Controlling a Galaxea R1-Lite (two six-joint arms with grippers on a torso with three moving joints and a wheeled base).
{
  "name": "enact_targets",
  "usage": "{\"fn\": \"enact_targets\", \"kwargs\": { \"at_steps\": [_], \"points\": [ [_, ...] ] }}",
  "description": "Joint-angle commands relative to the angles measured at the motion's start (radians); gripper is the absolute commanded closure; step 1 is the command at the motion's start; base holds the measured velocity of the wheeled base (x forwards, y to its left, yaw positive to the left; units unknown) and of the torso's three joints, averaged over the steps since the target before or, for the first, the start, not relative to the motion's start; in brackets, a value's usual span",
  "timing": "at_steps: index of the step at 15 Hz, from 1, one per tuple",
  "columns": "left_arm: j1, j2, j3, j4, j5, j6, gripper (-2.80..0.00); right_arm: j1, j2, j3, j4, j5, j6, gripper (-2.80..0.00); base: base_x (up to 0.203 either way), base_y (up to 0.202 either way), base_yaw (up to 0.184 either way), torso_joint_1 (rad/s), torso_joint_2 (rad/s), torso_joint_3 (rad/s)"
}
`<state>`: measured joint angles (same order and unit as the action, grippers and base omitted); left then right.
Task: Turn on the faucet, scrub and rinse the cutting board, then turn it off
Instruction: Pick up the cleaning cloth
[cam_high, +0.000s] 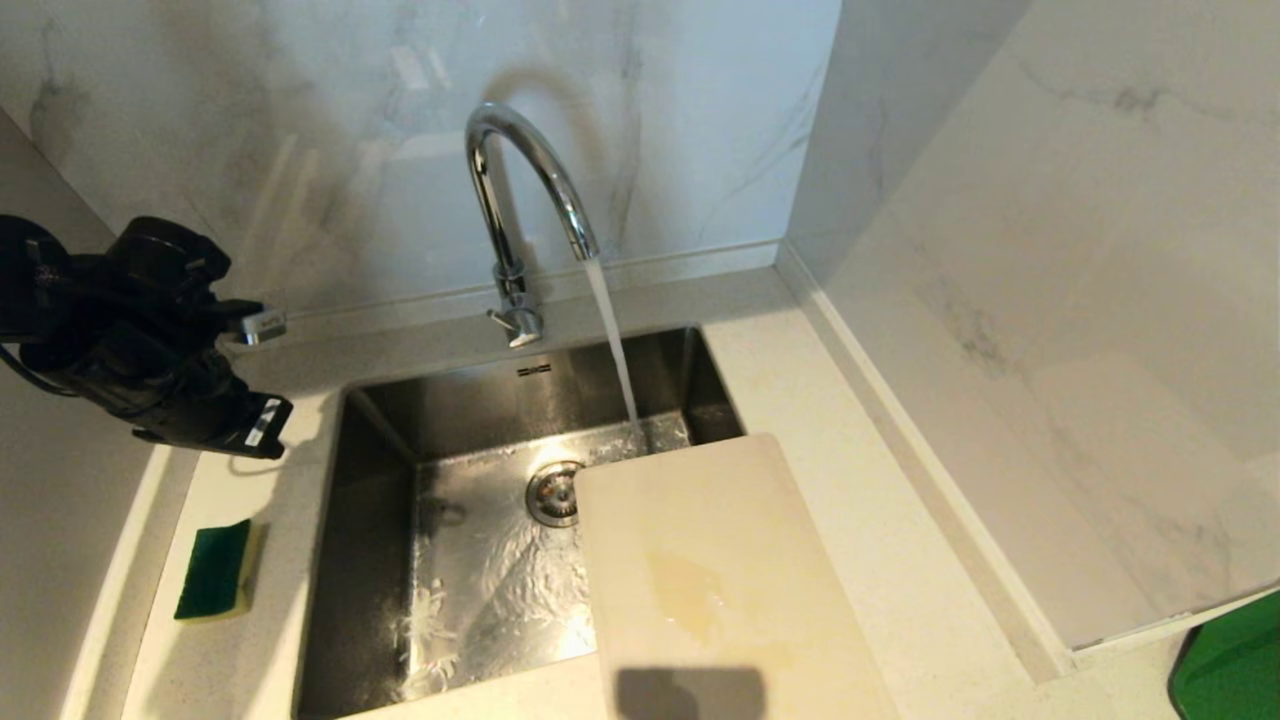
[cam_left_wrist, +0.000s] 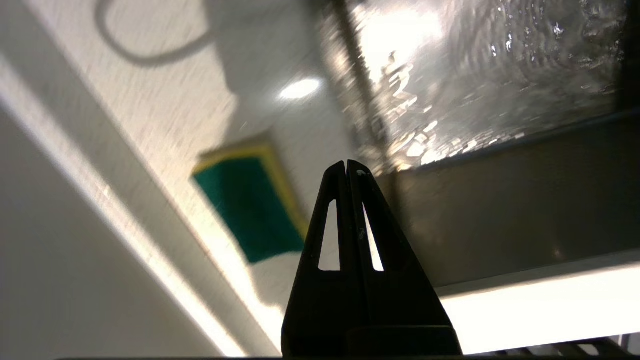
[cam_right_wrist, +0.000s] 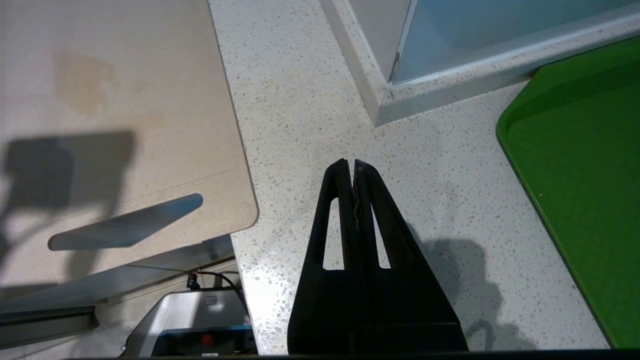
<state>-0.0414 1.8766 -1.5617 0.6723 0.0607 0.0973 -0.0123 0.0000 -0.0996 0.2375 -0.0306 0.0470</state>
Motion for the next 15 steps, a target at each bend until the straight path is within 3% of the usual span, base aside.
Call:
{"fn": "enact_targets", "kwargs": {
  "at_steps": [1,5,9,10,15],
  "points": [
    [0.058,0.0,0.059,0.003,0.008,0.001,0.0,0.0,0.0,0.0,0.002,0.0,0.001,0.0,0.0,0.0,0.0,0.0,0.0,0.0],
    [0.163,0.029,0.104,0.004,0.024,0.004,0.0,0.0,0.0,0.0,0.002,0.0,0.001,0.0,0.0,0.0,0.0,0.0,0.0,0.0],
    [0.219,0.026,0.16,0.003,0.025,0.007,0.0,0.0,0.0,0.0,0.002,0.0,0.001,0.0,0.0,0.0,0.0,0.0,0.0,0.0],
    [0.224,0.026,0.168,0.001,0.025,0.007,-2.8,0.0,0.0,0.0,0.002,0.0,0.001,0.0,0.0,0.0,0.0,0.0,0.0,0.0],
    [0.224,-0.009,0.248,0.004,0.005,-0.008,-2.8,0.0,0.0,0.0,0.002,0.0,0.001,0.0,0.0,0.0,0.0,0.0,0.0,0.0]
  ]
}}
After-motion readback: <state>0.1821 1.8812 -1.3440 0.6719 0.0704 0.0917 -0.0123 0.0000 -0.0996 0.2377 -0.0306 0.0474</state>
